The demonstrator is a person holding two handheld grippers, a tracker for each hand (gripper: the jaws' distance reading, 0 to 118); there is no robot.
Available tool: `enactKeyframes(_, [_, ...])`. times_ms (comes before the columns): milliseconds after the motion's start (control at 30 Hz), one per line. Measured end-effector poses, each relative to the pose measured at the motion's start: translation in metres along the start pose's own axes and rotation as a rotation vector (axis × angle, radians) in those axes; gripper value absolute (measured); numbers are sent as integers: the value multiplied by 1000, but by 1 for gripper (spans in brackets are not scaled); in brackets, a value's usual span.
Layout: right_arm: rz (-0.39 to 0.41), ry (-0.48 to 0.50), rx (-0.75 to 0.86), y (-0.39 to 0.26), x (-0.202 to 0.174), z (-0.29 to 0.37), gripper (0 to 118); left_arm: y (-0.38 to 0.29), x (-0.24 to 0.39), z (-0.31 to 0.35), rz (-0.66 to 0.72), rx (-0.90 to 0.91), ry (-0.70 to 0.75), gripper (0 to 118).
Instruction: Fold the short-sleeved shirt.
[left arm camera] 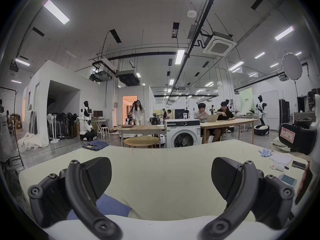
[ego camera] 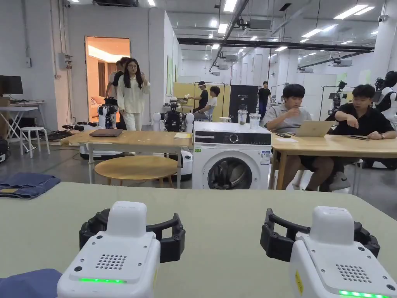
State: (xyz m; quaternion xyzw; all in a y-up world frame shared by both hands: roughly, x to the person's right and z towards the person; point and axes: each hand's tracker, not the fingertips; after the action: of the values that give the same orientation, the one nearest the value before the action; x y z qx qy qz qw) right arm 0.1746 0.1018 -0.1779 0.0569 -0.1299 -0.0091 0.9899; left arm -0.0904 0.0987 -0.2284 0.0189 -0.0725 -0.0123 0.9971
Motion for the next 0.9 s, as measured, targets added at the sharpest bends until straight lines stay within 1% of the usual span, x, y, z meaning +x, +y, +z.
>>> enactKeyframes(900, [-4,-11,-9,-4,2,5,118,4,4,6,-6,2,0,114])
